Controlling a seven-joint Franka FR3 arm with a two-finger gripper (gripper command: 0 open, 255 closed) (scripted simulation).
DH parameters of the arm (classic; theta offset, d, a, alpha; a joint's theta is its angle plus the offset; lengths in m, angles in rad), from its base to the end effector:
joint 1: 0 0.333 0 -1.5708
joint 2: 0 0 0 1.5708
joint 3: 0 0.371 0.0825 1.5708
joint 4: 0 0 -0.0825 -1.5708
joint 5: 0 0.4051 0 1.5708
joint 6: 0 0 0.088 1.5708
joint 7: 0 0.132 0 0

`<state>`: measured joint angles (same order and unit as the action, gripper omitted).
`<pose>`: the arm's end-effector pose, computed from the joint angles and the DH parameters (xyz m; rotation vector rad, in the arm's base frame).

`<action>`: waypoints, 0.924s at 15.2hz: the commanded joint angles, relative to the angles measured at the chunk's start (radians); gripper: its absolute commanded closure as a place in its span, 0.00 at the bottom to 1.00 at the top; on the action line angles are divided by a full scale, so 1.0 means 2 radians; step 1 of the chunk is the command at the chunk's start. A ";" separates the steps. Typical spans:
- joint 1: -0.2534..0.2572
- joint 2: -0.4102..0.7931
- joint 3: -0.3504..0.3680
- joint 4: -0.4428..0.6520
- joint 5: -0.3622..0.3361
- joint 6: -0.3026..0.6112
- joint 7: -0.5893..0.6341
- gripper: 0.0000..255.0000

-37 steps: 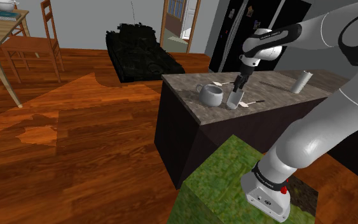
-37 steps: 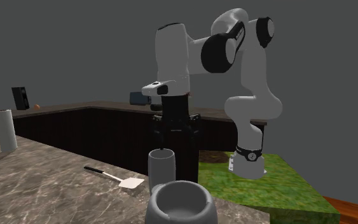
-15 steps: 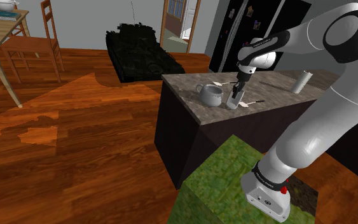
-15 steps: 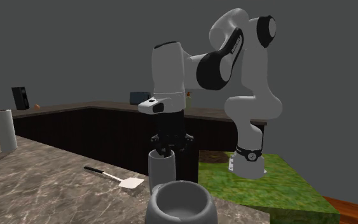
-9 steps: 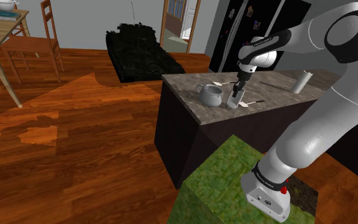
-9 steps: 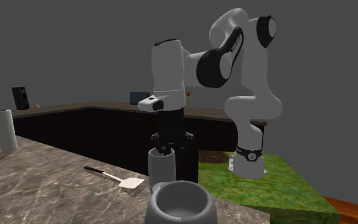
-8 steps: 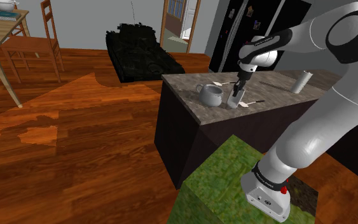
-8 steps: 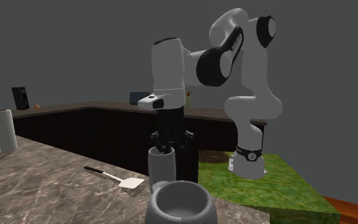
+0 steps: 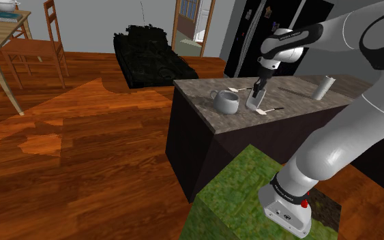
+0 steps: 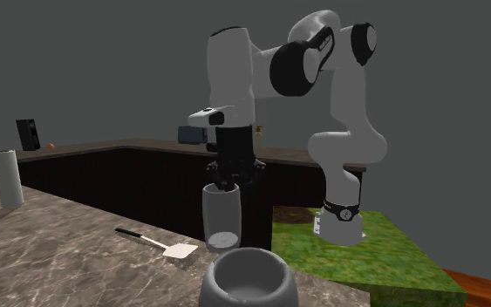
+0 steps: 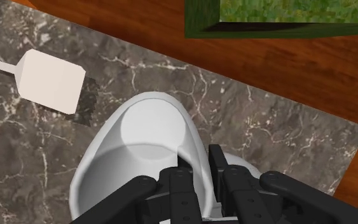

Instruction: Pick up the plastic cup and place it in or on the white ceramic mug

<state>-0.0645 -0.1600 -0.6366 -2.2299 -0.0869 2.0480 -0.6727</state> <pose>0.3781 -0.3372 0.4406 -3.0945 -0.0343 0.0426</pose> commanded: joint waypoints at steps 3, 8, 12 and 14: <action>0.000 -0.012 0.004 0.017 -0.006 -0.027 0.005 1.00; 0.000 -0.023 0.009 0.041 -0.010 -0.061 0.010 1.00; 0.000 -0.030 0.012 0.063 -0.012 -0.088 0.012 1.00; 0.000 -0.032 0.014 0.074 -0.013 -0.102 0.013 1.00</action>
<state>-0.0634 -0.2208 -0.6104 -2.0953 -0.1111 1.8609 -0.6465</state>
